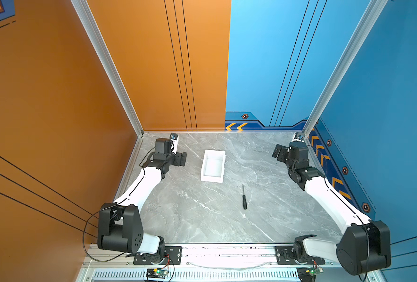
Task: Put the screwdriver in the bin
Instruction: Pick up the screwdriver from the center of the table.
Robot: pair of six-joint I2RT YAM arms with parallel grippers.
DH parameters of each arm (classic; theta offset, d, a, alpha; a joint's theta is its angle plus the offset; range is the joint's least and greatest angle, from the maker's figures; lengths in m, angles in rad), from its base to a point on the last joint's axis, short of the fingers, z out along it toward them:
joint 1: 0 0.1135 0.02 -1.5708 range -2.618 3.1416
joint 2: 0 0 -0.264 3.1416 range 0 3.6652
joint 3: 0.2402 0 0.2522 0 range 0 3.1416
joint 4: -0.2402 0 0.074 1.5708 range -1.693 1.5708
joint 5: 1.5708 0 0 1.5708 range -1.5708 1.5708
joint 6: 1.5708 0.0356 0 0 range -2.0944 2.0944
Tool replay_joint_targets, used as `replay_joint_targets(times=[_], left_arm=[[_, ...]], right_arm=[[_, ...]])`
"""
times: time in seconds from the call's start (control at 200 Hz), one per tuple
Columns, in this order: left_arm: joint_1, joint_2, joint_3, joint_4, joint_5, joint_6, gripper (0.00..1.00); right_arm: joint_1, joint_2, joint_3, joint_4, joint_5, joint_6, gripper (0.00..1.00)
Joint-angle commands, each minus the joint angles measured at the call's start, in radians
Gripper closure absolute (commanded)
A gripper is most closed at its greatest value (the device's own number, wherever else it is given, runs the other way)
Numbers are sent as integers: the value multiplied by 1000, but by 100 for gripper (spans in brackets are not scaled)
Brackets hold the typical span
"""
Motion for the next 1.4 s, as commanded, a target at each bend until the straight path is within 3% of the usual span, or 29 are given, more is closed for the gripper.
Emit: replay_joint_targets(times=[0.0, 0.205, 0.27, 0.395, 0.536, 0.596, 0.896, 1.392], left_arm=[[-16, 33, 131, -400, 69, 2, 2], [-24, -46, 131, -490, 129, 31, 2], [-34, -78, 124, -495, 119, 33, 2], [-41, -129, 133, -514, 107, 38, 2], [-48, -181, 154, -542, 99, 67, 2], [-49, -201, 154, -549, 95, 72, 2], [-70, -267, 118, -550, 76, 77, 2], [-102, -272, 117, -549, 76, 63, 2]], right_arm=[[116, -15, 39, -379, 58, 106, 2], [304, -17, 21, -493, -44, 217, 20], [354, -4, 7, -519, -57, 247, 21], [405, 49, -3, -565, -160, 280, 30], [455, 100, -16, -589, -186, 307, 33], [463, 126, -21, -590, -205, 309, 40], [548, 235, -12, -571, -221, 365, 42], [581, 415, 40, -554, -237, 413, 49]])
